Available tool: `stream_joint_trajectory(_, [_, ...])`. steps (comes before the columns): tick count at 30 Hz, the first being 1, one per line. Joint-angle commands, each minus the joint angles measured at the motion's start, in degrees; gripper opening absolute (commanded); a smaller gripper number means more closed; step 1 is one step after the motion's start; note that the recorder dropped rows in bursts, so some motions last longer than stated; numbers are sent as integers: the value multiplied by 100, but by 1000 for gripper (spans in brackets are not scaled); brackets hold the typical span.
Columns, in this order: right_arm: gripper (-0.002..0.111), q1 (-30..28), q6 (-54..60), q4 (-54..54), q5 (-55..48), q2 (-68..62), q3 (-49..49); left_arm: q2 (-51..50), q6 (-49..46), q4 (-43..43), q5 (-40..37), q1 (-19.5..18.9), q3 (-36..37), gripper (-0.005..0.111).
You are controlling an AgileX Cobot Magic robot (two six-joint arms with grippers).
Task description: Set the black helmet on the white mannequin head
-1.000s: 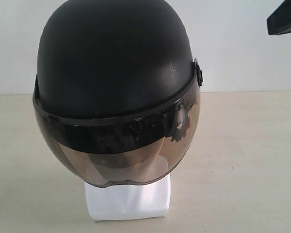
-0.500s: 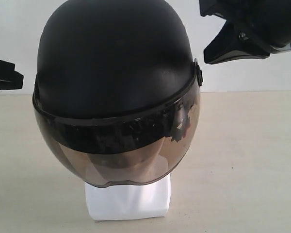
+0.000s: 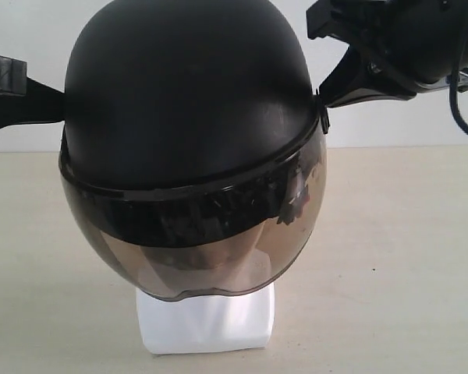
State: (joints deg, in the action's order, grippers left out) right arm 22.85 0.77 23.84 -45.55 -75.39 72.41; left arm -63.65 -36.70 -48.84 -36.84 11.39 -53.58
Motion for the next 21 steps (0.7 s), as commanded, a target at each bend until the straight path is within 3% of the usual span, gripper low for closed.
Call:
stream_joint_trajectory(1, [0,13,80,187,54,-159,8,0,-109,-436,-372,50,15,4])
stream_joint_trajectory(6, [0,13,116,257,129,-241,8,0,-301,-817,-477,50,-13,4])
stream_joint_trajectory(21, [0,13,323,456,432,-461,8,0,-184,-609,-1005,50,-619,4])
